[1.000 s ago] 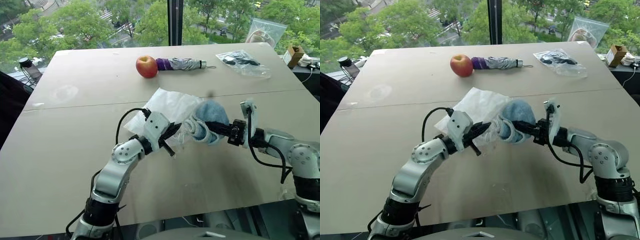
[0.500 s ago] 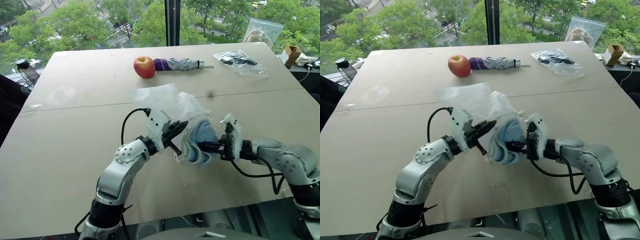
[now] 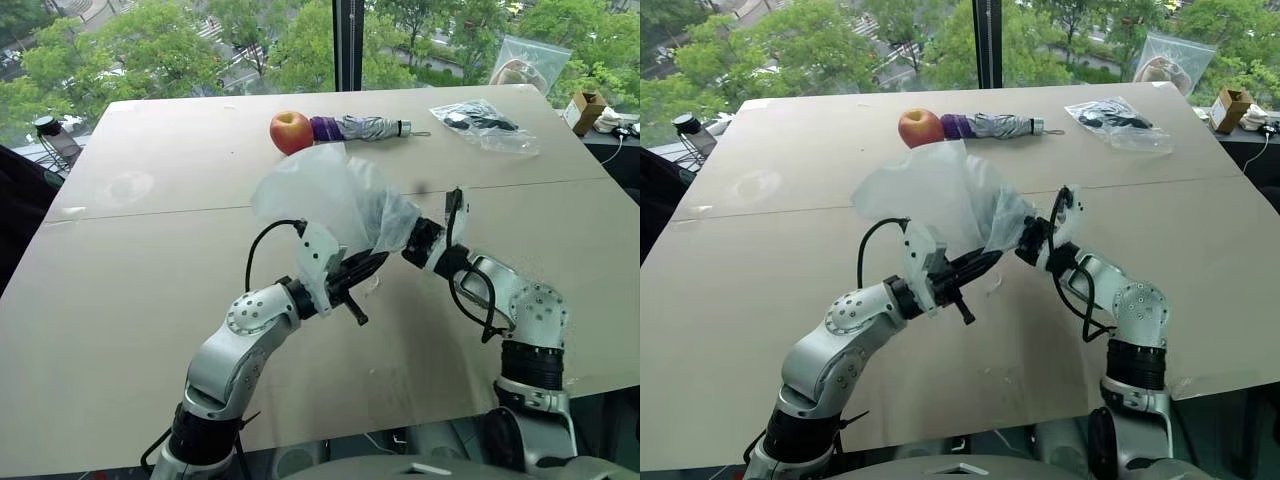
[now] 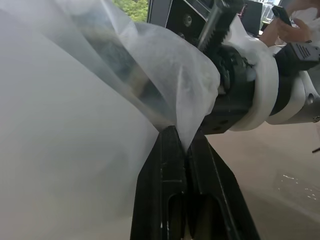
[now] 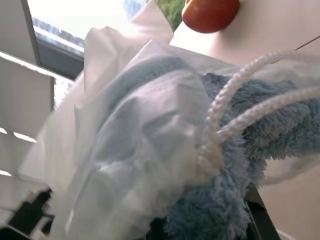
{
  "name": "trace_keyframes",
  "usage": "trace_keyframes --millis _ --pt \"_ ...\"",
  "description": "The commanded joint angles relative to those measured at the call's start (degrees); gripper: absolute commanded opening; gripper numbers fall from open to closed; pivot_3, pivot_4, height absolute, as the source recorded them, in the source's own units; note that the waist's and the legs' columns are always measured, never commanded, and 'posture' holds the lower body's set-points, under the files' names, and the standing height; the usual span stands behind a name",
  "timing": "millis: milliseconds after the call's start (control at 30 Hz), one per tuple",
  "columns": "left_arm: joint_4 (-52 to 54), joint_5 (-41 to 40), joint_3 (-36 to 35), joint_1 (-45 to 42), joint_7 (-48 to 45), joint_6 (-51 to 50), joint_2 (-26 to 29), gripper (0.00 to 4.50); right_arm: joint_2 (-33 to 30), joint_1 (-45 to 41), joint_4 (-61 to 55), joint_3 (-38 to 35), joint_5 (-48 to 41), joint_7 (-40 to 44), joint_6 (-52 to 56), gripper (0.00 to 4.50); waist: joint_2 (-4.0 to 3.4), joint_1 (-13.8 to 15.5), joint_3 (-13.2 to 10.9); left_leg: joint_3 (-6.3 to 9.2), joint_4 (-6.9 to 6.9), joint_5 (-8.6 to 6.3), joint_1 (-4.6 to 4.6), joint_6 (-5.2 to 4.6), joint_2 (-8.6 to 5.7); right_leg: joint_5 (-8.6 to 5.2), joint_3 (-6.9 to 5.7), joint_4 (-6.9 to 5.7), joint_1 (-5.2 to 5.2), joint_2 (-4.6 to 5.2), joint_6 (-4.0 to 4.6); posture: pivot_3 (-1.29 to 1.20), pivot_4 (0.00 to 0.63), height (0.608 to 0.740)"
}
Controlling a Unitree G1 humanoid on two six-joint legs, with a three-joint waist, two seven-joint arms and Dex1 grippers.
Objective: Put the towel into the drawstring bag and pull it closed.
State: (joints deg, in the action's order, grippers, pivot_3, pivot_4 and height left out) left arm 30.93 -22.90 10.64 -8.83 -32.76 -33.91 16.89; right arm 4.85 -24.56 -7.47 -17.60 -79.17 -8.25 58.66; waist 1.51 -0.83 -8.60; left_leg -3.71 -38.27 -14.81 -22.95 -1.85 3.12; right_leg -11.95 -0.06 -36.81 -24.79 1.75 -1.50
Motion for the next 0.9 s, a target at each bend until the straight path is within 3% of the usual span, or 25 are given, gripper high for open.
trace_keyframes --millis 33,200,267,400,533,767,900 --pt "1.57 -1.33 1.43 -0.29 -0.84 -0.24 0.36 0.00 3.55 -2.65 -1.13 -2.40 -14.96 -9.49 -6.34 0.02 -0.02 -0.03 -0.01 0.01 0.00 0.00 0.00 0.00 0.00 0.00 -0.01 0.00 0.00 0.00 0.00 0.00 0.150 0.740" --pt "0.47 -0.75 1.79 -1.21 -0.82 1.00 1.05 0.00 5.21 -3.00 -2.02 -1.00 -28.94 -21.53 -14.44 0.02 -0.12 -0.09 -0.08 0.02 -0.01 0.00 -0.01 0.00 -0.01 -0.01 -0.01 0.02 0.02 0.02 -0.01 0.00 0.150 0.740" --pt "0.03 -0.90 1.53 -1.75 -0.50 1.56 0.76 0.00 1.70 -2.20 -2.68 1.93 -27.04 -20.86 -12.23 0.02 -0.14 -0.21 -0.09 0.00 0.00 0.00 -0.02 0.00 -0.02 -0.01 0.02 0.03 0.01 0.02 -0.01 0.00 0.150 0.740" --pt "-0.24 -3.98 -1.89 -3.70 1.49 2.07 -2.28 0.00 -6.85 0.24 -3.65 8.03 -12.84 -12.93 -8.71 0.02 -0.15 -0.20 -0.10 -0.02 0.01 0.00 -0.02 0.00 -0.02 -0.01 0.03 0.05 0.00 0.02 -0.01 0.00 0.150 0.740" --pt "-0.05 -7.84 -5.47 -5.37 3.17 0.12 -4.03 0.00 -9.33 1.52 -3.02 8.55 -10.62 -9.52 -9.59 0.02 -0.15 -0.12 -0.10 0.01 0.01 0.00 -0.03 0.00 -0.02 -0.02 0.00 0.05 0.01 0.01 -0.03 0.00 0.150 0.740" --pt "-1.76 -12.71 -10.30 -6.28 5.61 -2.50 -4.51 0.00 -15.49 3.15 -4.03 10.21 -6.96 -2.83 -6.08 3.33 -0.15 -0.08 -0.10 0.03 0.02 0.00 -0.02 0.00 0.01 -0.02 -0.02 0.05 0.00 -0.05 -0.03 0.00 0.150 0.740" --pt "-3.43 -12.34 -10.86 -6.69 5.56 -2.48 -3.78 0.00 -18.33 3.96 -4.20 9.80 -7.47 0.89 -4.28 3.33 -0.15 -0.04 -0.10 0.01 0.02 0.00 -0.03 0.00 -0.01 -0.03 0.00 0.06 0.00 -0.05 -0.04 0.00 0.150 0.740"
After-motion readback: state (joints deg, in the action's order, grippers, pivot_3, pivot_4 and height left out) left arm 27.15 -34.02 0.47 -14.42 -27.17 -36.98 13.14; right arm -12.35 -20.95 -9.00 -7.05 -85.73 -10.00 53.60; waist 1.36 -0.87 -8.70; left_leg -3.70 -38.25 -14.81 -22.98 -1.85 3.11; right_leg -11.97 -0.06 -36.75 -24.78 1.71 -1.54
